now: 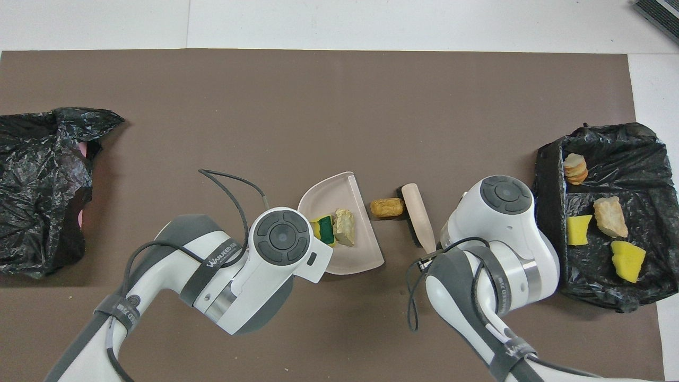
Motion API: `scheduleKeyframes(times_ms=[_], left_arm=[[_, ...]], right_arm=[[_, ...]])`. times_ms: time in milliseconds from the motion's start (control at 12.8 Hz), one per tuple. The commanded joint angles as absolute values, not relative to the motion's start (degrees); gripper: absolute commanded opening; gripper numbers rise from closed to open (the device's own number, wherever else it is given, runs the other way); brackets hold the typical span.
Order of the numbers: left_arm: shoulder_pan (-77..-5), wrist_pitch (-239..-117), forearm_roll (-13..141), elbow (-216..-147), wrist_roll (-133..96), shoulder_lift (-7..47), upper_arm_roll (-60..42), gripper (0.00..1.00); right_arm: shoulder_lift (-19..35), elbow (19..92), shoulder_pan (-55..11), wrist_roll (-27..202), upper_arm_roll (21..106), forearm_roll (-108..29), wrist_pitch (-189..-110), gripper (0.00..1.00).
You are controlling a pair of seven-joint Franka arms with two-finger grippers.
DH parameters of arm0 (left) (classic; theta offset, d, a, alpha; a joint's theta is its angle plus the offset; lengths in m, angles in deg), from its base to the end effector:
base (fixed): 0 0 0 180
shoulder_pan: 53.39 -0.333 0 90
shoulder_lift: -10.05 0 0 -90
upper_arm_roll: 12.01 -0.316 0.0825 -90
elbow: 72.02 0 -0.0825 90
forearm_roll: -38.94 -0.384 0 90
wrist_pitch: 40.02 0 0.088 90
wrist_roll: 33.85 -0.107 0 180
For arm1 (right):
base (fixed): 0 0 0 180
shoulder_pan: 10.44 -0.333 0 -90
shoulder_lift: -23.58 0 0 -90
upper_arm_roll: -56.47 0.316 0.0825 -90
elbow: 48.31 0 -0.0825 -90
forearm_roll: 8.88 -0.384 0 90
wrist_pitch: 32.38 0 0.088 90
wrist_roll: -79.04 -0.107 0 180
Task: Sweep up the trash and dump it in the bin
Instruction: 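Sweep the remaining sponge and scraps into the dustpan with the right gripper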
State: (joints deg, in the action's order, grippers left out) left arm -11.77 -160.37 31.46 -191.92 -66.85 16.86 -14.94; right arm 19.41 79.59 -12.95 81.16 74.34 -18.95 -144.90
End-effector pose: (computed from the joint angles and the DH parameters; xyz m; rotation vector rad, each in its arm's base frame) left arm 0.4348 -0.3407 0.3579 -2.3803 1.8541 0.1588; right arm 0.4586 0.1825 0.3186 -2.9437 -0.4456 0.5435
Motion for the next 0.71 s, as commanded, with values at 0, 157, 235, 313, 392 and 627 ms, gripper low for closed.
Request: scheduleKeyframes(times_ms=[0, 157, 235, 313, 392, 627], left_arm=[[-11.38, -164.63, 31.56, -193.48, -65.93, 17.51, -15.17, 0.0], [-11.47, -168.76, 31.56, -193.74, -65.93, 20.05, -15.17, 0.0], [-11.91, -169.47, 31.56, -193.22, -66.19, 20.33, -15.17, 0.0], [-12.26, -169.39, 31.65, -192.87, -66.54, 20.59, -15.17, 0.0], [-12.35, -169.39, 31.56, -192.69, -66.8, 20.68, -15.17, 0.0], [-13.4, -169.22, 31.65, -192.08, -67.16, 20.68, -15.17, 0.0]], right_arm=[[20.24, 80.97, -15.09, 84.31, 74.4, -29.67, -145.4, 0.0], [20.32, 80.62, -15.8, 84.31, 74.4, -37.23, -145.32, 0.0], [20.76, 80.71, -16.5, 83.87, 74.4, -39.36, -144.71, 0.0], [21.03, 80.8, -17.2, 82.74, 74.4, -39.81, -144.53, 0.0], [22.6, 80.97, -17.38, 79.68, 74.31, -38.95, -144.0, 0.0], [31.47, 80.36, -17.04, 65.73, 74.05, -25.71, -137.25, 0.0]])
